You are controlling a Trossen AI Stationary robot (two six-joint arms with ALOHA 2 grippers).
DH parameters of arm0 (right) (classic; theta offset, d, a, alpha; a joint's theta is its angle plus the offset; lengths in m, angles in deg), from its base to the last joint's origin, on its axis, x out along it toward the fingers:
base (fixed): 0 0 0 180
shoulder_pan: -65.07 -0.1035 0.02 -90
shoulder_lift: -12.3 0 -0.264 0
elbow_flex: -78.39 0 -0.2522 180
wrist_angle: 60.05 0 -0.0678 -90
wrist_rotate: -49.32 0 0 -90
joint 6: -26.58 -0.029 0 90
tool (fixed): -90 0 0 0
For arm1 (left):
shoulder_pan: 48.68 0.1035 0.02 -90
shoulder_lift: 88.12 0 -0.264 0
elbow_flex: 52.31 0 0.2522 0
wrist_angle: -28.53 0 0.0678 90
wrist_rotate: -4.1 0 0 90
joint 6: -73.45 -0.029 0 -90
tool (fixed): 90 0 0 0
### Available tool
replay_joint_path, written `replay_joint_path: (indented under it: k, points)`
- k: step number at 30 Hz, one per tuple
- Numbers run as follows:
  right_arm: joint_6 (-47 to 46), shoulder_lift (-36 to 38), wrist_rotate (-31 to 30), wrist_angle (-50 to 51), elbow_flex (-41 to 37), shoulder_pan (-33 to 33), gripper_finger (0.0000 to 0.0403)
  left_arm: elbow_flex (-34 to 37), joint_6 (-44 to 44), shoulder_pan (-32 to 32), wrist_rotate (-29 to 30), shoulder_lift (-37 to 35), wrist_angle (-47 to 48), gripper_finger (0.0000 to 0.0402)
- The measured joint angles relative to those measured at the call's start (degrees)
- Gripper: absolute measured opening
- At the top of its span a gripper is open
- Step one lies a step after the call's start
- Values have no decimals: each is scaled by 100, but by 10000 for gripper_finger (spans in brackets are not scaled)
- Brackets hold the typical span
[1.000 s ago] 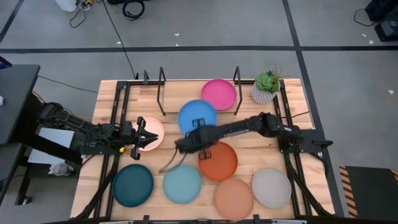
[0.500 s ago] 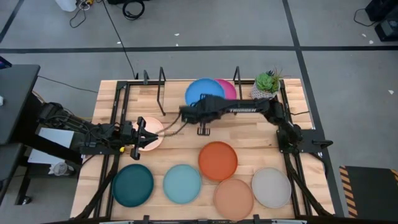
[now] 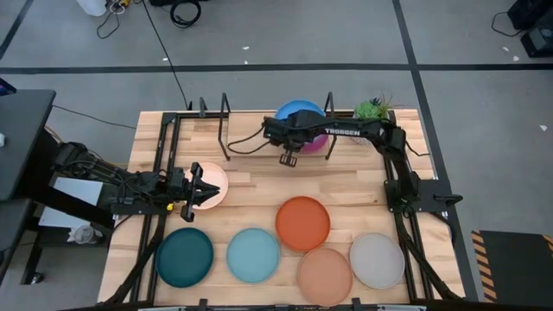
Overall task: Place and stack plates onto a shelf
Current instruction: Stack the blue plate on top of the pink plate on the shelf
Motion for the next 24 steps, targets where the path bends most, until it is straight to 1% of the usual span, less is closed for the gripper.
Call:
replay_joint_path:
  k: [4,9,15,19,24]
  points:
    - [-18,0,48,-222,-195,102,21,-1,1,0,2,0,1,55]
    - [-227,-4,395,-342,-366,182,22,-2,-50,0,0,-1,0,55]
    - [-290,-4,475,-357,-407,186,25,0,-69,0,1,0,2,55]
    - [-375,-4,531,-353,-407,186,40,0,-73,2,2,-1,0,55]
    - [-400,-4,560,-353,-407,186,72,-1,-82,1,2,-1,2,55]
